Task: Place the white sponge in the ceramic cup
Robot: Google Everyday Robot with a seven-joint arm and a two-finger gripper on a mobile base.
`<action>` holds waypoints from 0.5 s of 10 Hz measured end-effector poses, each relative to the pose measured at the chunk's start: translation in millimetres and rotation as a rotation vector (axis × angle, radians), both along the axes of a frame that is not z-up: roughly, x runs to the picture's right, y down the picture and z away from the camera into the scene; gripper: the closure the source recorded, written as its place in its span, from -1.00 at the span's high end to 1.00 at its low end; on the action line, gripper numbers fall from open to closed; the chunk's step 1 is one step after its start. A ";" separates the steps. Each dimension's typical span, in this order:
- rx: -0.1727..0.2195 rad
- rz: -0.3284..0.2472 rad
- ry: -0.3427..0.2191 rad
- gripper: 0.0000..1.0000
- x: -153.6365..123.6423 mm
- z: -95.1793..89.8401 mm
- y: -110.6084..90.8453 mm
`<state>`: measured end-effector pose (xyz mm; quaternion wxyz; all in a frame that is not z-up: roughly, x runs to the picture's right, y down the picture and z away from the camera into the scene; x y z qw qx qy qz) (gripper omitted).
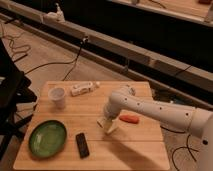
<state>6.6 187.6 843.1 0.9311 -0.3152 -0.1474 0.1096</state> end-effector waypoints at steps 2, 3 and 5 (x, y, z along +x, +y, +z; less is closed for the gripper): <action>-0.033 0.032 0.003 0.59 3.3 12.7 12.8; -0.045 0.036 0.010 0.49 6.8 17.6 18.2; -0.052 0.052 -0.010 0.10 6.6 20.5 22.1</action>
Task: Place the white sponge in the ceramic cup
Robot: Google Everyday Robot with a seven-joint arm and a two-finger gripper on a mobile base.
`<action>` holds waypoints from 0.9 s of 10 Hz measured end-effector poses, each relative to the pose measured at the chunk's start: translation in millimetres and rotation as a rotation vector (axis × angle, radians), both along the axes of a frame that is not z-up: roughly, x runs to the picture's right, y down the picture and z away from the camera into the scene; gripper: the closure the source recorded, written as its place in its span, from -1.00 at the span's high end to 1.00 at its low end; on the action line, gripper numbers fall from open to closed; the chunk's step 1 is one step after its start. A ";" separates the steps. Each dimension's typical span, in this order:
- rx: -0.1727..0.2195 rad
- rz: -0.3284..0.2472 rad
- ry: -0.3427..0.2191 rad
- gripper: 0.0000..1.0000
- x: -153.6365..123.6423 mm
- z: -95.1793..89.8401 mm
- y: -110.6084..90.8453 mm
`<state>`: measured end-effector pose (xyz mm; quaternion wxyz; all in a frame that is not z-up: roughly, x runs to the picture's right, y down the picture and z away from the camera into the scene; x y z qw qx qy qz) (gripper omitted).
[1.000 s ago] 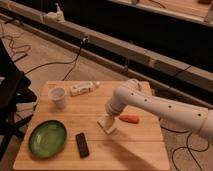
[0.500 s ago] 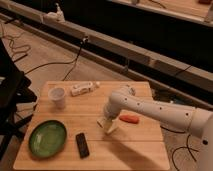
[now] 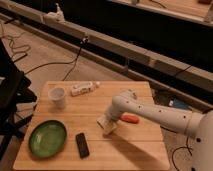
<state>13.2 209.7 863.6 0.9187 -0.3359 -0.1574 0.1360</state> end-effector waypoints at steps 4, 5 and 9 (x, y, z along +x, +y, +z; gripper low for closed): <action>0.063 0.041 -0.059 -0.74 -3.1 -21.0 -21.0; 0.086 0.052 -0.074 -0.90 -4.3 -29.2 -30.2; 0.142 0.087 -0.200 -1.00 -36.6 -65.8 -65.9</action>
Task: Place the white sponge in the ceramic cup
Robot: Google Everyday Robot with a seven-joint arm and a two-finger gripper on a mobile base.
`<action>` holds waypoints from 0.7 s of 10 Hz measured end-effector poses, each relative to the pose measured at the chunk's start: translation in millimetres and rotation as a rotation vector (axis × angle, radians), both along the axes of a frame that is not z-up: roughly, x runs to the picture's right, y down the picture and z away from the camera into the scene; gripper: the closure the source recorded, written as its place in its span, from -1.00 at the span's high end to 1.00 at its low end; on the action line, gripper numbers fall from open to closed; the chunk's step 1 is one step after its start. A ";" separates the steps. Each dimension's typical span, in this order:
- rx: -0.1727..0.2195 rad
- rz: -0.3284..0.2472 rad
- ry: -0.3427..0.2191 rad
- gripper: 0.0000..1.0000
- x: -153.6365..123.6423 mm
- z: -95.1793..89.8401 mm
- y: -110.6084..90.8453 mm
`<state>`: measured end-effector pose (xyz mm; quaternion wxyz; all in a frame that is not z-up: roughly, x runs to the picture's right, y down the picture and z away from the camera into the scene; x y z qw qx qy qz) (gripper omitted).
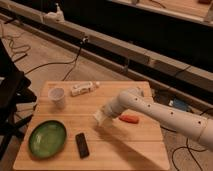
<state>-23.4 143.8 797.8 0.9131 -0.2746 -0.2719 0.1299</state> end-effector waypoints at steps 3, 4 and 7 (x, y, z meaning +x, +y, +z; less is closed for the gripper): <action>0.066 0.061 -0.149 -1.00 -52.5 -42.1 -62.2; 0.105 0.083 -0.210 -1.00 -76.6 -62.5 -91.3; 0.189 0.145 -0.363 -1.00 -138.4 -115.6 -161.6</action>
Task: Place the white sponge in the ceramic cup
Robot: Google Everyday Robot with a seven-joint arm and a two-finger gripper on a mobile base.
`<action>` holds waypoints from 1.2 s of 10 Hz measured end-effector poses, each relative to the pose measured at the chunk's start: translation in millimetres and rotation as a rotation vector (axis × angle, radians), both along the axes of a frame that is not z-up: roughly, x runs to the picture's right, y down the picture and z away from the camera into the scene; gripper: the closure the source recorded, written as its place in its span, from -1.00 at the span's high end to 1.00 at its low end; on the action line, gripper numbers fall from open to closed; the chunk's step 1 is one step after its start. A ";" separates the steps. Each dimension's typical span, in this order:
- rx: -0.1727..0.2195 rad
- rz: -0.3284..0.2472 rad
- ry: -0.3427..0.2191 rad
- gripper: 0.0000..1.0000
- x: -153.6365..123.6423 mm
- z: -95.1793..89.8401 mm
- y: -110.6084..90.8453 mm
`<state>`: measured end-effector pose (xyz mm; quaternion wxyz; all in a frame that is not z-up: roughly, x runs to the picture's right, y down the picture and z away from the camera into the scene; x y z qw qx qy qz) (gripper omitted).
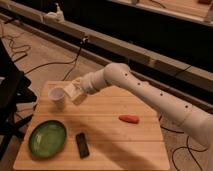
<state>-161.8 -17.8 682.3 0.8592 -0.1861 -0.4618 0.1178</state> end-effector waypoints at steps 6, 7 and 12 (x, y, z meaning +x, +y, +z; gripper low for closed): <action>0.006 0.009 -0.013 -1.00 -4.0 -4.5 -6.6; 0.009 0.016 -0.013 -1.00 -4.3 -2.9 -8.6; 0.084 0.110 -0.139 -1.00 -87.7 2.5 -32.9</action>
